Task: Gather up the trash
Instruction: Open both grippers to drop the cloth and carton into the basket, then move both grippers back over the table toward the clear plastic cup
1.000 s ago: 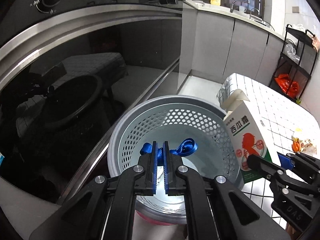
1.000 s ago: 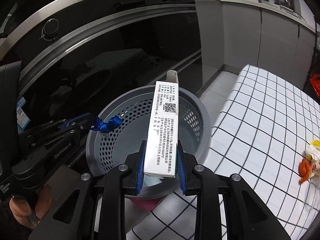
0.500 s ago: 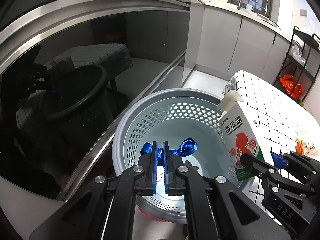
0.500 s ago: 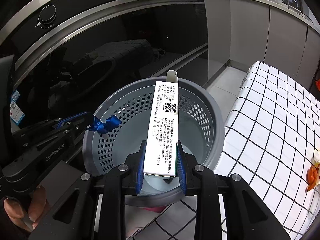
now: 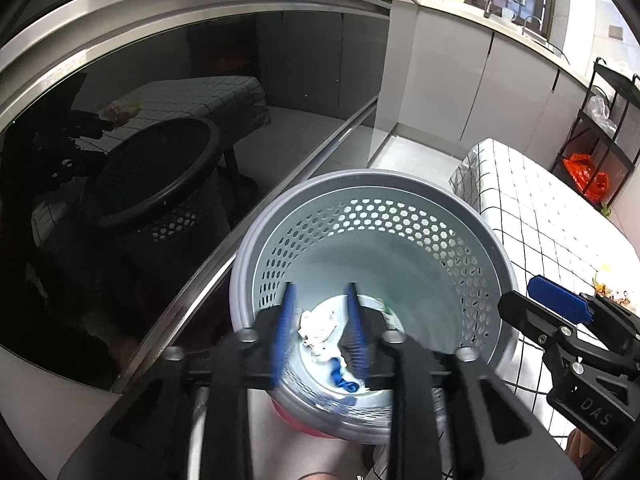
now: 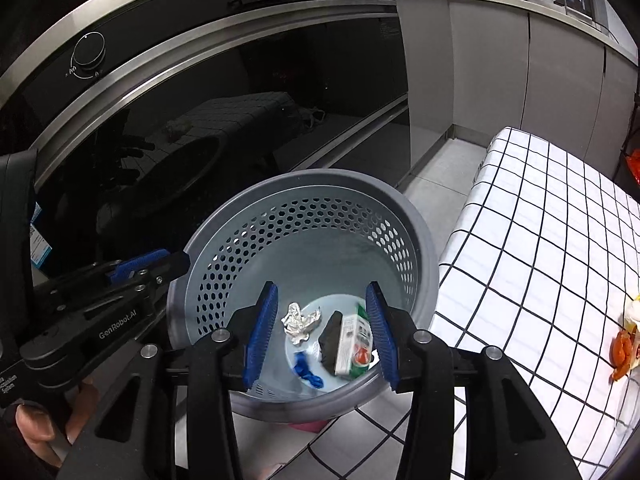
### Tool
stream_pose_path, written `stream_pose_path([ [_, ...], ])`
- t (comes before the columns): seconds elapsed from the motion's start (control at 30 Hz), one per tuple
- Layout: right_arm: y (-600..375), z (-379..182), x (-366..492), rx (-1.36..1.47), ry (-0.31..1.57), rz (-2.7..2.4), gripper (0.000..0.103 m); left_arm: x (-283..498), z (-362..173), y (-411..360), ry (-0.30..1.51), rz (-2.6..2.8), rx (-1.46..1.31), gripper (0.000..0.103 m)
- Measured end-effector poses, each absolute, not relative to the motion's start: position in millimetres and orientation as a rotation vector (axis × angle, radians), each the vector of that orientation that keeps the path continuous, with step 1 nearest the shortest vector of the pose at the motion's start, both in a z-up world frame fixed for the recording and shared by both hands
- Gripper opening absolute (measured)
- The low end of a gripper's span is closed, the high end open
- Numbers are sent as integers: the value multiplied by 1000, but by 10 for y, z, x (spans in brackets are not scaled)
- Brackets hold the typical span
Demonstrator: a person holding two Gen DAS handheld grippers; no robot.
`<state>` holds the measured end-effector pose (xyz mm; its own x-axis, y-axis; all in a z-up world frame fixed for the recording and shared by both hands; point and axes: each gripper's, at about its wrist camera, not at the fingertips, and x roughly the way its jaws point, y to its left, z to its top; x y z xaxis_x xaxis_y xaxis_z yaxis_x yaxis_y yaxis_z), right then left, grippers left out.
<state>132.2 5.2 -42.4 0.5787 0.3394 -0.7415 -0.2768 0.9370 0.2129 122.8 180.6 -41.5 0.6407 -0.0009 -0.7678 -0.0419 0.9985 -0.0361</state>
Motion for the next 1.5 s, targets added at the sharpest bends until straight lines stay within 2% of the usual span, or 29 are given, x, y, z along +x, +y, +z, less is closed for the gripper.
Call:
stream_pose_path([
  [0.03, 51, -426, 1314, 77, 883, 360, 44, 1226, -411, 1806, 871, 25, -52, 47],
  [0.07, 47, -428, 1302, 76, 883, 360, 44, 1218, -400, 1808, 861, 28, -50, 51],
  [0.33, 8, -409, 1213, 91, 874, 353, 44, 1220, -378, 1794, 843, 38, -42, 51],
  [0.6, -125, -389, 1076, 99, 862, 319, 48, 1175, -346, 1746, 816, 28, -43, 62],
  [0.67, -175, -384, 1020, 96, 855, 303, 48, 1158, -338, 1708, 805, 23, -31, 68],
  [0.87, -392, -417, 760, 91, 843, 235, 51, 1088, -314, 1558, 784, -16, 2, 69],
  [0.97, -546, -438, 616, 116, 840, 202, 58, 1048, -292, 1486, 777, -34, 4, 71],
  [1.5, -1687, -453, -264, 144, 824, -62, 63, 751, -173, 970, 728, -145, 29, 79],
])
